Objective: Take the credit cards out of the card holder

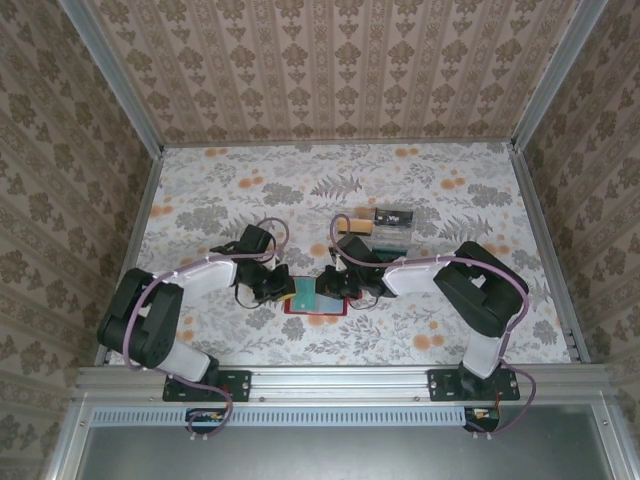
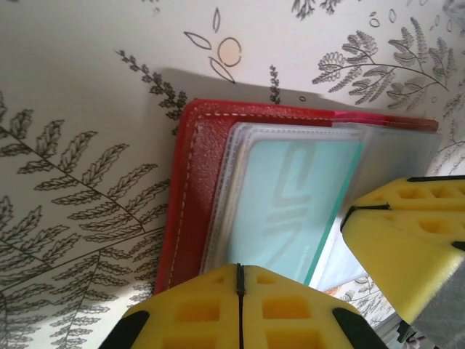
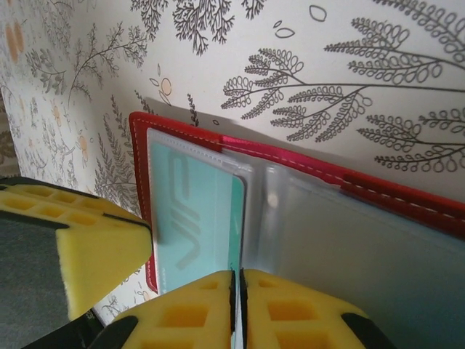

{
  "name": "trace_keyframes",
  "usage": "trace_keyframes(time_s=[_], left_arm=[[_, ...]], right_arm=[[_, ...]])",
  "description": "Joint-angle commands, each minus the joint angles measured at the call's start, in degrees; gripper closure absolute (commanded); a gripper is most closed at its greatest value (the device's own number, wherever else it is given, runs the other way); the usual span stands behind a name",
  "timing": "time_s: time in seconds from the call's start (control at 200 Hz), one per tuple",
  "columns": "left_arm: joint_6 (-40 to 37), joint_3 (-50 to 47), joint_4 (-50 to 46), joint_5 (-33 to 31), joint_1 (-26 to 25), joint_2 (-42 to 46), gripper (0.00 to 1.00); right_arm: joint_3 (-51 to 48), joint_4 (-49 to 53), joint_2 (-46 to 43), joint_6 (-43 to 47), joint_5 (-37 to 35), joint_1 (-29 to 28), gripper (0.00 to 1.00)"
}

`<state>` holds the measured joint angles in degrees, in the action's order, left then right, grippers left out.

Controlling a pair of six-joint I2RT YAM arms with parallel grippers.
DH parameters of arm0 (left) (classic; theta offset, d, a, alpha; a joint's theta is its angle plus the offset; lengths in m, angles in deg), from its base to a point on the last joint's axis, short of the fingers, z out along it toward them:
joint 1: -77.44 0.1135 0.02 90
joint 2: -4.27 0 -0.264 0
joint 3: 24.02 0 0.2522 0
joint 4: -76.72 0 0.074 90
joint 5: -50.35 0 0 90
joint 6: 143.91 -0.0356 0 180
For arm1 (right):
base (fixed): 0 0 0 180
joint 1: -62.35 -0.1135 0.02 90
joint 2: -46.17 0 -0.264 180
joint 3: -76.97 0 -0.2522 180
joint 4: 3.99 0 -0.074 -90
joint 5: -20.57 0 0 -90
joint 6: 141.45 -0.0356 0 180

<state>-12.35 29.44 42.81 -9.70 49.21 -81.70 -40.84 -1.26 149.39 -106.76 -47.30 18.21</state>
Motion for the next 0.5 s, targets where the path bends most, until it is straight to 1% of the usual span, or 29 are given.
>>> trace_keyframes(time_s=[0.0,0.135,0.365,0.495], left_arm=[[-0.94,-1.01,-0.74,-0.55,-0.45,-0.94,0.93],[-0.6,-1.21,-0.77,-0.6,-0.43,0.17,0.93],[-0.35,-0.6,-2.14,-1.83,0.27,4.55,0.93],[-0.51,-1.17,-2.01,-1.66,0.56,3.62,0.93]], right_arm=[[0.09,-0.48,0.62,0.11,1.22,-0.2,0.86],[0.0,-0.62,0.72,0.16,1.38,-0.24,0.86],[-0.04,-0.76,1.09,0.14,1.51,-0.26,0.86],[-0.02,-0.8,1.04,0.12,1.62,-0.31,0.85]])
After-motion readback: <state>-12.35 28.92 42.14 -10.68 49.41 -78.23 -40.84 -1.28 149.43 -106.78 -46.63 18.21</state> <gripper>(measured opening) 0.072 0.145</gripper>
